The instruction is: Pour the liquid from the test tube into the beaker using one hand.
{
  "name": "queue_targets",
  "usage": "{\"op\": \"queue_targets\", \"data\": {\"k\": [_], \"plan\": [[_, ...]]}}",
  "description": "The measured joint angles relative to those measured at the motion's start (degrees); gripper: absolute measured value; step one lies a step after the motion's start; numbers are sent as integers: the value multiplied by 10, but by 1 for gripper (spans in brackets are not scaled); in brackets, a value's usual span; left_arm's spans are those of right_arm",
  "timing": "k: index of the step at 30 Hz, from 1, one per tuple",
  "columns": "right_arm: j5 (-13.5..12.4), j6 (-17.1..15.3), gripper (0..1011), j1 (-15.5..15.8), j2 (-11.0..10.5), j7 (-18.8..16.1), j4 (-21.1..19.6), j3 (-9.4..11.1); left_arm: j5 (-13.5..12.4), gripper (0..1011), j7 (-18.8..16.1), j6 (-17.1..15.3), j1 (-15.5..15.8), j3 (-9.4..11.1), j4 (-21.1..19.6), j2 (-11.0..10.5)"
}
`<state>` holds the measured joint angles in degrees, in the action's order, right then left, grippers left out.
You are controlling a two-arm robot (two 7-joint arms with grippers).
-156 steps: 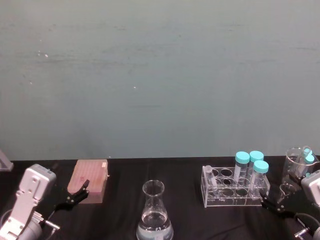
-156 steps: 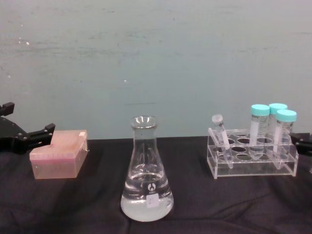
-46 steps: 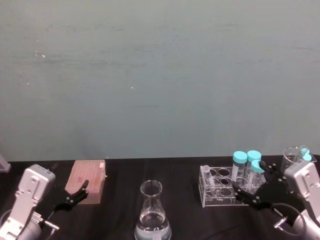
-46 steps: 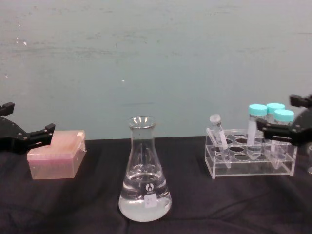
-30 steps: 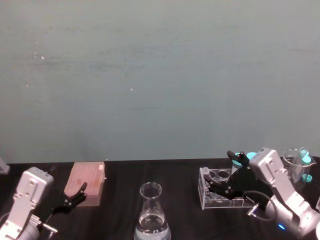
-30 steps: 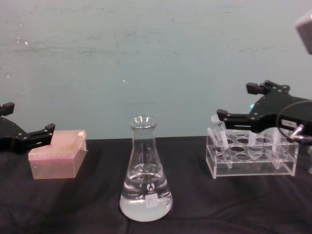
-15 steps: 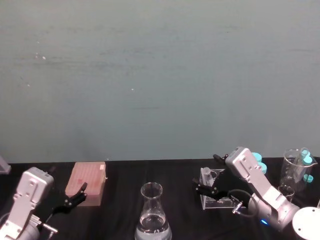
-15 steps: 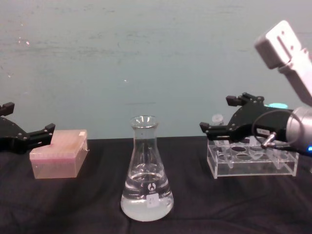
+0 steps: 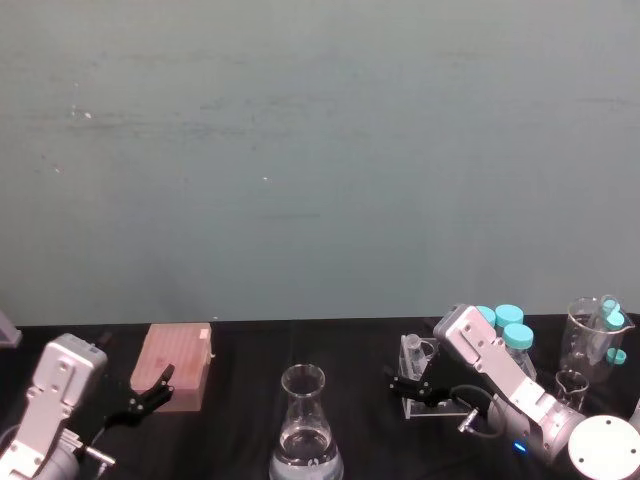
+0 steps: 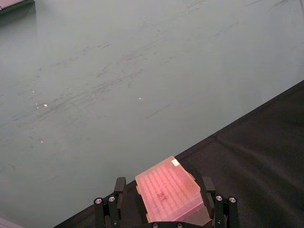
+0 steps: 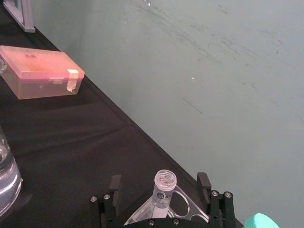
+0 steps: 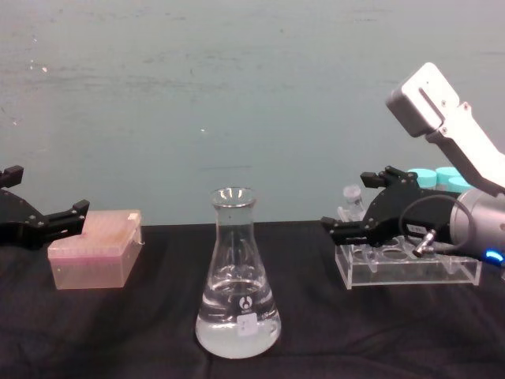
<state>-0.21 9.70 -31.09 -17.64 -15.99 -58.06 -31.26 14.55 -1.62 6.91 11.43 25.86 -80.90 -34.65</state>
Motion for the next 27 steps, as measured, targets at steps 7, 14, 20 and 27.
{"op": "queue_targets", "data": {"k": [7, 14, 20, 27], "plan": [[9, 2, 1003, 2, 5, 1, 5, 9, 0, 1000, 0, 0, 0, 0, 0, 0], [12, 8, 1003, 5, 10, 1, 10, 19, 0, 1000, 0, 0, 0, 0, 0, 0], [12, 8, 1003, 5, 9, 1, 10, 18, 0, 1000, 0, 0, 0, 0, 0, 0], [12, 8, 890, 5, 9, 1, 9, 17, 0, 1000, 0, 0, 0, 0, 0, 0]]}}
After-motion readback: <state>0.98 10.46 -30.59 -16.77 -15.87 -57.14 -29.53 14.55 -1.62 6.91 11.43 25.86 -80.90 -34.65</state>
